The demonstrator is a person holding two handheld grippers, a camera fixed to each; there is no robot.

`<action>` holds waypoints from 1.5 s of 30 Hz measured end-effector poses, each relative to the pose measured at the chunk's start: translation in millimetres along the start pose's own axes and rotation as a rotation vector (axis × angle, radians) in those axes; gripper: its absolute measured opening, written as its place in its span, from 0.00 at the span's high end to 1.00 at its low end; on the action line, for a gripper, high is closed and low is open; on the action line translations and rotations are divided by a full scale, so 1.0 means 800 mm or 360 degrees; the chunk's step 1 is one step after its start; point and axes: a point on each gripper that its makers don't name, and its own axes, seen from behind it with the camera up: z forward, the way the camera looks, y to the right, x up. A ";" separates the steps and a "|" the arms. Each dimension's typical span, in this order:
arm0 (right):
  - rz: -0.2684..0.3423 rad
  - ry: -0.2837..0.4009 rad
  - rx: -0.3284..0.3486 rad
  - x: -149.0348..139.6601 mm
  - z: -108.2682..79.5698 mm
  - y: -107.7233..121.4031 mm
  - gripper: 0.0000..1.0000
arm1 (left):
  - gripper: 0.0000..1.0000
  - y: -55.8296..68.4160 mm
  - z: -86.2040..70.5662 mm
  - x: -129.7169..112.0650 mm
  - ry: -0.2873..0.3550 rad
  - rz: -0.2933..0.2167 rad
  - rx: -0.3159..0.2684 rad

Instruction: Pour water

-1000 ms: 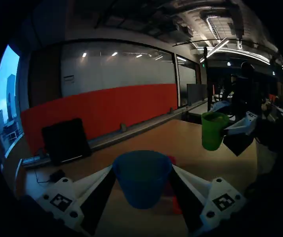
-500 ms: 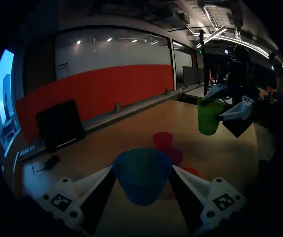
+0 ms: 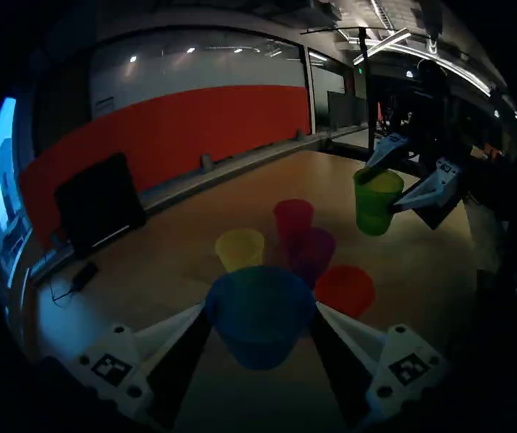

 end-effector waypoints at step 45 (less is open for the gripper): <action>0.0047 -0.0222 0.0058 -0.095 0.050 -0.011 0.09 | 0.12 0.008 0.048 -0.081 -0.0197 -0.0075 -0.0098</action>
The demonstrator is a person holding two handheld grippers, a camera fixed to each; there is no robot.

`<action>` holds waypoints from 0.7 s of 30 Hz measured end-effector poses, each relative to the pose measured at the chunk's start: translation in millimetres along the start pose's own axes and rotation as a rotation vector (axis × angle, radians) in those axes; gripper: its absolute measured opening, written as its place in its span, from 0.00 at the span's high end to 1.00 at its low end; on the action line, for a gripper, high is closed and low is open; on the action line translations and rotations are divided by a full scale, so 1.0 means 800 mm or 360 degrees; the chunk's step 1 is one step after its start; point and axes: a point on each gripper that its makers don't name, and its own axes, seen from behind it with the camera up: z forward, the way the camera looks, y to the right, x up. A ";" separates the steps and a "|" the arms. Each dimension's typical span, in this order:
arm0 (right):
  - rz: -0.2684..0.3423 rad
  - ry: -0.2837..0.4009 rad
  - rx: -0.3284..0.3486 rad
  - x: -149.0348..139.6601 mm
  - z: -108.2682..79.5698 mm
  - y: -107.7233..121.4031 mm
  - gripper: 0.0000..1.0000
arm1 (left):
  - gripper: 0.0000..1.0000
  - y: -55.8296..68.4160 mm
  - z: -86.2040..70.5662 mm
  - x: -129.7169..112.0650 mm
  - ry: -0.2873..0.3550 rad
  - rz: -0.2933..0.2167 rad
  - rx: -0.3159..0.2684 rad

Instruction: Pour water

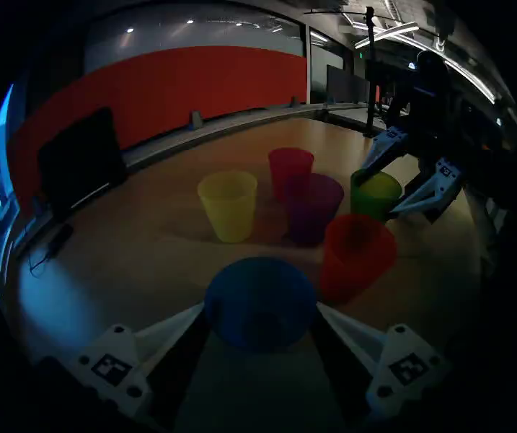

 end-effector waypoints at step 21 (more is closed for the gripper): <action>0.0039 -0.0013 -0.0002 -0.012 0.002 -0.004 0.01 | 0.04 0.002 -0.012 -0.015 -0.0051 0.0014 0.0009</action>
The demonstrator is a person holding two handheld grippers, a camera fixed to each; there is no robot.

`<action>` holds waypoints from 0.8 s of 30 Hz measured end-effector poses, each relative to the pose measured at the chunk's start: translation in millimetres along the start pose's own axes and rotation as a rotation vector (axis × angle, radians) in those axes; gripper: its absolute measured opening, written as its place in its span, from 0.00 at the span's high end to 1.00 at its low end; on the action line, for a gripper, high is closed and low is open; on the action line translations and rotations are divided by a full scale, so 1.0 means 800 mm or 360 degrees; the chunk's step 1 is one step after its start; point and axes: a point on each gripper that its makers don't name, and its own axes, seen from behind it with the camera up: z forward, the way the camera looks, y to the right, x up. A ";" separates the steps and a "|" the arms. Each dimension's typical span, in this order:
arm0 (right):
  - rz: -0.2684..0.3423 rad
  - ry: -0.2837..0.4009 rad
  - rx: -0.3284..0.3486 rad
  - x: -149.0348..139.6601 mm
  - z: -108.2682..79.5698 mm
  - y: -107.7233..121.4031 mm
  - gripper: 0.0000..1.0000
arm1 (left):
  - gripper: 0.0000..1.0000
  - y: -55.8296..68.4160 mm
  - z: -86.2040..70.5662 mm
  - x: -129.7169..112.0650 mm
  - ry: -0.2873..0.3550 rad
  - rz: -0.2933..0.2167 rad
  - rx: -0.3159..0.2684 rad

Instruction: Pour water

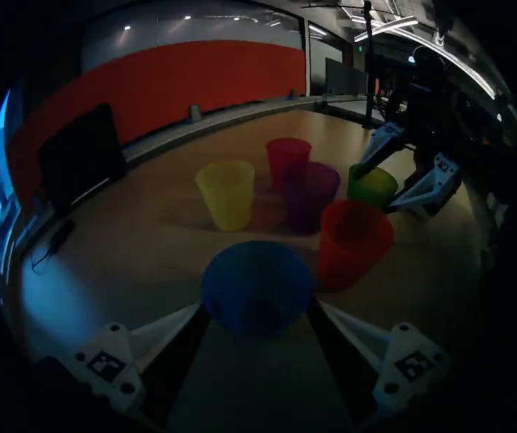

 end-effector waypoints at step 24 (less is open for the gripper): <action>0.0070 0.0073 -0.0260 -0.016 -0.092 0.021 0.00 | 0.04 -0.011 -0.072 -0.003 0.0151 -0.0107 0.0170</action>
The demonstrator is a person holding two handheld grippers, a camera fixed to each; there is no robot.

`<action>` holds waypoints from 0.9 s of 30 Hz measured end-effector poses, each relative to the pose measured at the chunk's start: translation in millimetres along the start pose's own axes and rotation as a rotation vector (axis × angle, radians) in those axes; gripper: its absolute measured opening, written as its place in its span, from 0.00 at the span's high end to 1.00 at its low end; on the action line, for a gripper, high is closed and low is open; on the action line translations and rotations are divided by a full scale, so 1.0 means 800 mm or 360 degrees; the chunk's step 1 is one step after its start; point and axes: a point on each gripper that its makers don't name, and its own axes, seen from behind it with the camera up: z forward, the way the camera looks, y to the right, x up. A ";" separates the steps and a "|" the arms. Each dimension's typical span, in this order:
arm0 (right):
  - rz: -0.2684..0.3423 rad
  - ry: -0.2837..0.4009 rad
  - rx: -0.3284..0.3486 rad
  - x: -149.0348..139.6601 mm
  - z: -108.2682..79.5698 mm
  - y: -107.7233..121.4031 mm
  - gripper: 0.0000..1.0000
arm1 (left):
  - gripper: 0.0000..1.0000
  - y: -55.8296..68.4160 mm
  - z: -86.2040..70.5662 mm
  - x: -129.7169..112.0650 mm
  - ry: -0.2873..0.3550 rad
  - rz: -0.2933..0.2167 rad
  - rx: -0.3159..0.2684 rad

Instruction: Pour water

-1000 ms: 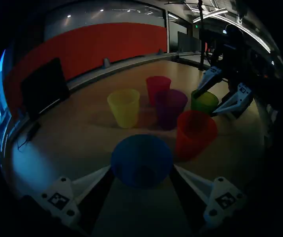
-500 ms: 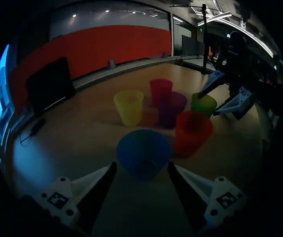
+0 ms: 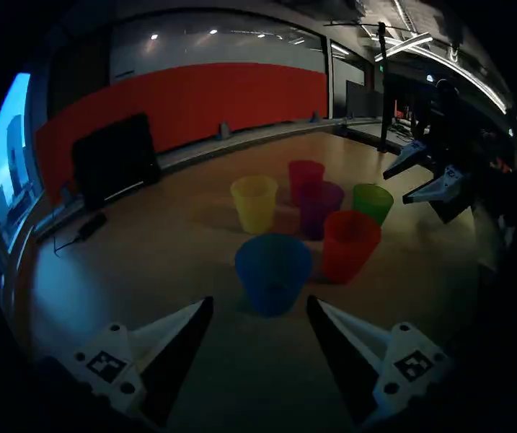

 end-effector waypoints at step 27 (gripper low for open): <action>0.0170 0.0371 -0.0582 0.061 -0.049 0.076 0.01 | 0.04 -0.058 -0.064 0.067 0.0554 -0.0158 0.0428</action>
